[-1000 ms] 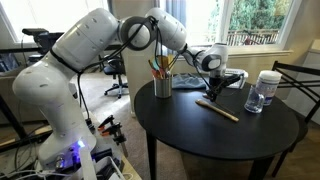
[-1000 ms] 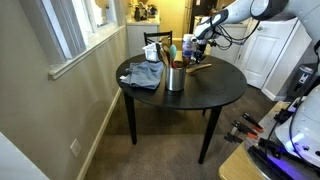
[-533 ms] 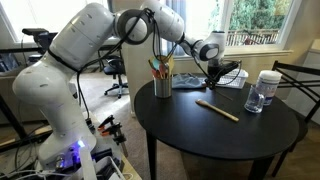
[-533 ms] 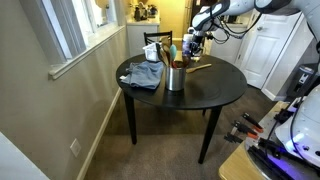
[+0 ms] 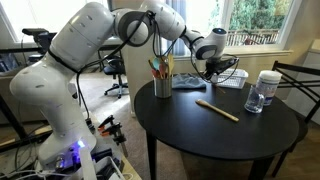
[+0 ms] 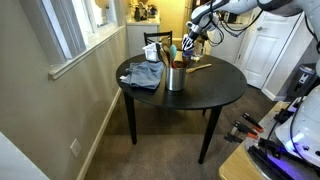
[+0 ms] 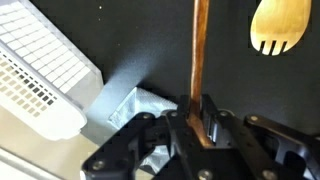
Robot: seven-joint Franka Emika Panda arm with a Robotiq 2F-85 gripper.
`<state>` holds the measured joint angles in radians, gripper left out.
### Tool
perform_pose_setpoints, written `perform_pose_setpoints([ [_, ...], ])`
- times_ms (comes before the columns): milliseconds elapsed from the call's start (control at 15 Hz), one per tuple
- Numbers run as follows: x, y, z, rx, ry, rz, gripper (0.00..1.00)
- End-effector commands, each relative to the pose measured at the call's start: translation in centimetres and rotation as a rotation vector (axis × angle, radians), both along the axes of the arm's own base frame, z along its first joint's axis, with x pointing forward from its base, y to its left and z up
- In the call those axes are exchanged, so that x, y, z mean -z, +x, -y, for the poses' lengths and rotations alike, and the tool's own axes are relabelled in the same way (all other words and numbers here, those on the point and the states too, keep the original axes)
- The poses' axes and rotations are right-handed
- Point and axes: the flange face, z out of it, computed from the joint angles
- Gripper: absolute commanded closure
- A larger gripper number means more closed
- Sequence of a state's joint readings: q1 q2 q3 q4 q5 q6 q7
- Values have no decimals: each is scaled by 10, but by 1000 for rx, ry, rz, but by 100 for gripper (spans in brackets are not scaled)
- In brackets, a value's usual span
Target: Put the wooden spoon into the metal bucket
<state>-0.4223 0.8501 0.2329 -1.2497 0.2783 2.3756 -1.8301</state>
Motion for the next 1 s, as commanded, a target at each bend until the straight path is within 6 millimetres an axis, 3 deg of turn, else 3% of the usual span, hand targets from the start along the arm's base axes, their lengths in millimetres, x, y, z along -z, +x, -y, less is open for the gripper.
perform_pose_setpoints([
  [0,-5,-8,12,-59,180,69,92],
  [267,-2,-22,15,-143,385,50,92],
  [533,3,-34,13,-105,572,-60,92],
  [933,-2,-41,2,-53,713,-159,92],
])
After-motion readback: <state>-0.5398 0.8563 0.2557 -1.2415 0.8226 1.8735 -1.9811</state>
